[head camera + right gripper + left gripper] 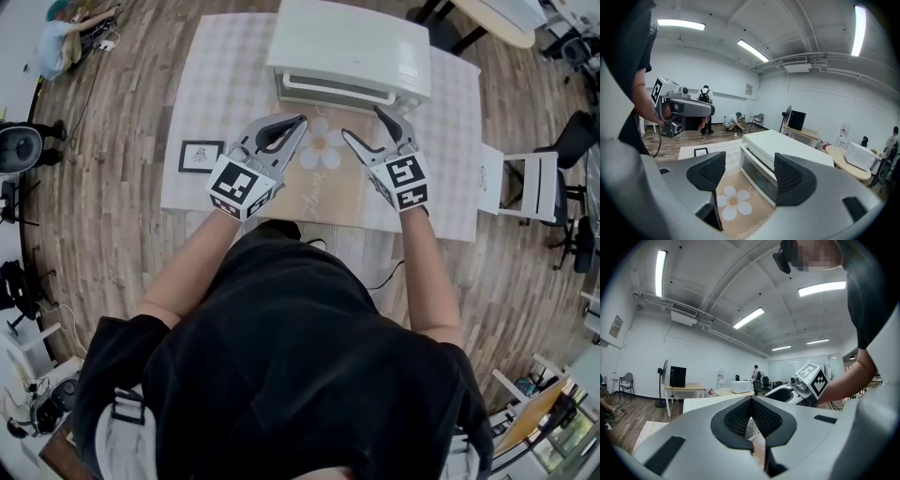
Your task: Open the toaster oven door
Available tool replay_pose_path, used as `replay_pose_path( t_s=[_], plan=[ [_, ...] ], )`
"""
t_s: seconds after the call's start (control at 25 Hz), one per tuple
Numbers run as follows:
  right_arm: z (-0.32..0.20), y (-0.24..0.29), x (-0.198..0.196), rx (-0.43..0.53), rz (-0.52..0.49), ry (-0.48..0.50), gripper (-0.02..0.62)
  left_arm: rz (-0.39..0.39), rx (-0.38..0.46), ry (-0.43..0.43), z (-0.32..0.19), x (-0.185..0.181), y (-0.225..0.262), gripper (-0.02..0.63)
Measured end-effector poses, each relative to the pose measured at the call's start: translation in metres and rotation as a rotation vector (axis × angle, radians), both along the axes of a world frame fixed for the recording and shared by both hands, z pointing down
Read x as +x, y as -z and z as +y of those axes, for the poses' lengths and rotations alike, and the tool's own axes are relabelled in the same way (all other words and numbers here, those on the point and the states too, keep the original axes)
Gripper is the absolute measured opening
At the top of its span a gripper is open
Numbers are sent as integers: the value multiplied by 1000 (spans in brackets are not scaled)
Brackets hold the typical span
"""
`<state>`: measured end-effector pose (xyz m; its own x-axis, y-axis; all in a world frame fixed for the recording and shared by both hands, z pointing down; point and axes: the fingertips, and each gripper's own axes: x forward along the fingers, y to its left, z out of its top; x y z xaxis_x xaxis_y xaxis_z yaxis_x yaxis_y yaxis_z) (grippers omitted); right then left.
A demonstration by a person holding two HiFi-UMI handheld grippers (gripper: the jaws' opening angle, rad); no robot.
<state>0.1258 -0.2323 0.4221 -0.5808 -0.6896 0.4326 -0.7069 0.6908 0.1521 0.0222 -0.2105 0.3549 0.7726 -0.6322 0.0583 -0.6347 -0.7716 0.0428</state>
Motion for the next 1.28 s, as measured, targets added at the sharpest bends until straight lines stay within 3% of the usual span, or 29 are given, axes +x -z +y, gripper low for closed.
replay_pose_path(
  t_s=[0.36, 0.84, 1.12, 1.28],
  plan=[
    [-37, -30, 1, -14, 149, 32, 316, -11, -1, 6, -25, -3, -19, 17],
    [-72, -90, 8, -24, 500, 124, 316, -18, -17, 20, -45, -13, -36, 17],
    [-88, -112, 9, -45, 640, 156, 316, -35, 4, 28, -54, -15, -48, 17],
    [-95, -121, 9, -54, 719, 173, 311, -63, -28, 21, -53, -16, -60, 17]
  ],
)
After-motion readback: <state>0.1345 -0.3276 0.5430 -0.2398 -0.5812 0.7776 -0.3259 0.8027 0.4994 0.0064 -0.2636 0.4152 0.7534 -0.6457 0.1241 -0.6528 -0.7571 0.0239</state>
